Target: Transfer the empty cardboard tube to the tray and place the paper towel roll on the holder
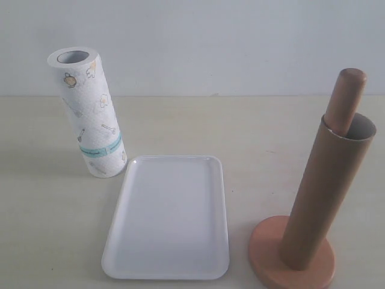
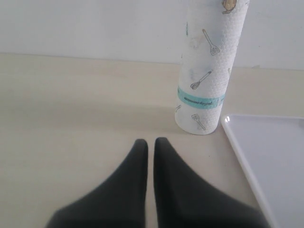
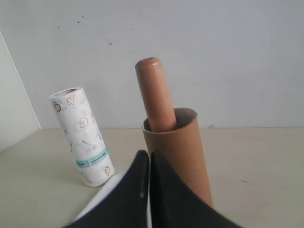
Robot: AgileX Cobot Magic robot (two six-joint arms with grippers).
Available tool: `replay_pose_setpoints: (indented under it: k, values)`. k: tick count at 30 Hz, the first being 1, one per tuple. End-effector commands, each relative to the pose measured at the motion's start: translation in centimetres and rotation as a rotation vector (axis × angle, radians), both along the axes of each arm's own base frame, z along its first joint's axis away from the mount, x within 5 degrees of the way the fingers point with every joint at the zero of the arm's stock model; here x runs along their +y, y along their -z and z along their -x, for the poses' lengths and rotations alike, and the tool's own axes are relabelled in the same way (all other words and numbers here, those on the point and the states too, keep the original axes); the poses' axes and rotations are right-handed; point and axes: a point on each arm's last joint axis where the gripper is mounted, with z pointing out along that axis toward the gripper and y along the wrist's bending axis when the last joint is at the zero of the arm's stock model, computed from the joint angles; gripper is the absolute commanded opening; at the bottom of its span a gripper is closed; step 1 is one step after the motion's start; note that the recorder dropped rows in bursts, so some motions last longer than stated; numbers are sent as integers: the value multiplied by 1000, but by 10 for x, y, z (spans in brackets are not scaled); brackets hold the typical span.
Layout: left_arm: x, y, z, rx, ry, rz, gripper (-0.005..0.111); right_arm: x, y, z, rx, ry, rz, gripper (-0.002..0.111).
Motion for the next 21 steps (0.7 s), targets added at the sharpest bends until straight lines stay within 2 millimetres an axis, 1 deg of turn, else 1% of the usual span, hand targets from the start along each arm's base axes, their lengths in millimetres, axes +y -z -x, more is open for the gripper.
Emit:
replay_pose_setpoints:
  k: [1,3,4,6,8,11,13,14,16,21]
  values:
    - [0,0,0,-13,4,7,4,3,9,-3,24,-35,-15,14]
    - [0,0,0,-13,4,7,4,3,12,-6,31,-46,-17,24]
    - [0,0,0,-13,4,7,4,3,14,-9,34,-48,2,33]
    - [0,0,0,-13,4,7,4,4,16,-12,38,-52,13,44]
    - [0,0,0,-13,4,7,4,5,18,-15,34,-74,54,50]
    - [0,0,0,-13,4,7,4,7,19,-20,42,-103,98,55]
    - [0,0,0,-13,4,7,4,8,20,-25,34,-113,134,64]
    - [0,0,0,-13,4,7,4,8,21,-29,48,-117,143,71]
    - [0,0,0,-13,4,7,4,8,23,-35,85,-131,146,74]
    - [0,0,0,-13,4,7,4,7,33,-53,191,-138,145,74]
